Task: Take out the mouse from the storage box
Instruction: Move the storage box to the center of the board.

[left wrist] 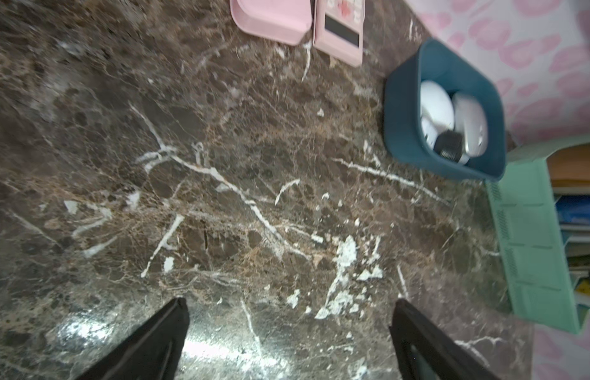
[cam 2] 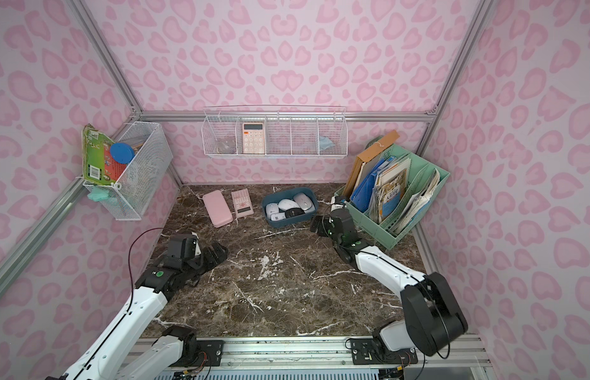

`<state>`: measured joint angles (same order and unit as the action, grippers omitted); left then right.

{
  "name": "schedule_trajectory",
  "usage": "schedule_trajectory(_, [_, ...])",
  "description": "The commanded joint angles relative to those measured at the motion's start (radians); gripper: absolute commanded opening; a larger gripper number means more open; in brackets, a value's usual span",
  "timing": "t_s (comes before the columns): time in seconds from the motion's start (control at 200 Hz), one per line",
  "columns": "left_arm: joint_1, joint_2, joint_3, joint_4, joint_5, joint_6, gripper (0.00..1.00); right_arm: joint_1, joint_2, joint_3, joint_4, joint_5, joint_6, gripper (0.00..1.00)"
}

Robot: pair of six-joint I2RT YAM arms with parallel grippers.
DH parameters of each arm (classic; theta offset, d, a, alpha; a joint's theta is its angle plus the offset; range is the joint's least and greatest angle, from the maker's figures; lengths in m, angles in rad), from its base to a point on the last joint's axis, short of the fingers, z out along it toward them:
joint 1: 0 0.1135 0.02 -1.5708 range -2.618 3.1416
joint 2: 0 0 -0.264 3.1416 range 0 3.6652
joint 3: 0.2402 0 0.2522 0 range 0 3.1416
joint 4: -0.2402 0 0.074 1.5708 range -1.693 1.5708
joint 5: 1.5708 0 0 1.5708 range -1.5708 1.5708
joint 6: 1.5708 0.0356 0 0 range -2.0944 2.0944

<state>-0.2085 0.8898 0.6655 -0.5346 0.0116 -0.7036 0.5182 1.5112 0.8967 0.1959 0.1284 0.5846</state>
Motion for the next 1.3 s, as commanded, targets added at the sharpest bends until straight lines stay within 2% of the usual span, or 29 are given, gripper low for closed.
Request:
schedule_trajectory(0.0, [-0.054, -0.01, -0.04, 0.047, -0.095, 0.045, 0.99, 0.014, 0.145, 0.141, -0.088, 0.034, 0.093, 0.94])
schedule_trajectory(0.17, [-0.074, -0.003, -0.119, 0.165, -0.048, 0.169, 0.99, 0.024, 0.38, 0.397, -0.217, 0.025, 0.139, 0.88])
schedule_trajectory(0.37, [-0.074, -0.012, -0.111, 0.139, -0.066, 0.162, 0.99, 0.028, 0.552, 0.623, -0.36, 0.104, 0.152, 0.76])
schedule_trajectory(0.61, [-0.074, -0.087, -0.121, 0.121, -0.101, 0.15, 0.99, 0.029, 0.674, 0.811, -0.549, 0.211, 0.148, 0.61])
schedule_trajectory(0.795, [-0.074, -0.073, -0.113, 0.121, -0.096, 0.147, 0.99, 0.028, 0.687, 0.847, -0.613, 0.301, 0.131, 0.56])
schedule_trajectory(1.065, [-0.075, -0.063, -0.111, 0.124, -0.101, 0.147, 0.99, 0.015, 0.681, 0.843, -0.608, 0.309, 0.113, 0.55])
schedule_trajectory(1.3, [-0.074, -0.065, -0.113, 0.122, -0.107, 0.145, 0.99, -0.01, 0.736, 0.901, -0.634, 0.265, 0.095, 0.38])
